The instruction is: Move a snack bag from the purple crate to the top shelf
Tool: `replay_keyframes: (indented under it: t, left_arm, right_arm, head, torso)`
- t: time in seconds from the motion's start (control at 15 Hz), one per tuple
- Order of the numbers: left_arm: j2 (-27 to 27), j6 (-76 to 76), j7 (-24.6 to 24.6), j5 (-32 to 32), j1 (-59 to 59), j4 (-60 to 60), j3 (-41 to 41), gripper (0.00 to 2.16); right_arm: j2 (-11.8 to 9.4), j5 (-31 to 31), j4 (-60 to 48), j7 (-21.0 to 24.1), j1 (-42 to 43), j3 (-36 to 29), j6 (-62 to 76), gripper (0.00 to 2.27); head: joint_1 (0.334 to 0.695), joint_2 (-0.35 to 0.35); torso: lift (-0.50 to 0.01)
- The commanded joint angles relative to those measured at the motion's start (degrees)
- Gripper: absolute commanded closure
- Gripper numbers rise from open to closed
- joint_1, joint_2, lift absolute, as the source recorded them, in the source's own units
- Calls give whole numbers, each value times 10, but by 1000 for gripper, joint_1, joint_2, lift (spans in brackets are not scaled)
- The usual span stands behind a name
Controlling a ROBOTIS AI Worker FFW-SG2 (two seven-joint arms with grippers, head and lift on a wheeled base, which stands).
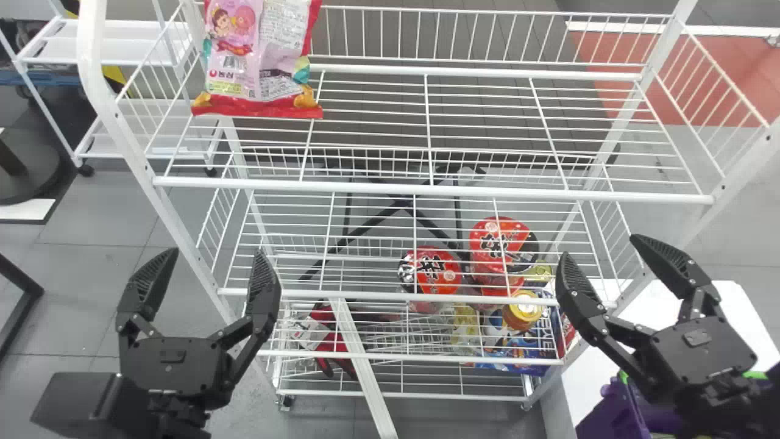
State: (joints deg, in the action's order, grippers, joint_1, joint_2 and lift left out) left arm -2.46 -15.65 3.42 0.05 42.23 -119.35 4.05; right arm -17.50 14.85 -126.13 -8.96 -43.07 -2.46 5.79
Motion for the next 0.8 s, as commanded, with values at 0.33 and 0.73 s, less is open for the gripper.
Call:
replay_keyframes:
  t: [0.33, 0.73]
  left_arm:
    - [1, -41, -7, 17, -9, 34, -4, 124]
    - [1, -46, -7, 18, -12, 38, -4, 124]
  right_arm:
    - [3, 0, 4, 0, 0, 0, 0, 178]
    - [4, -1, 4, 0, 1, 0, 0, 178]
  head:
    - [695, -13]
    - [695, -13]
  torso:
    - [-204]
    - [-228]
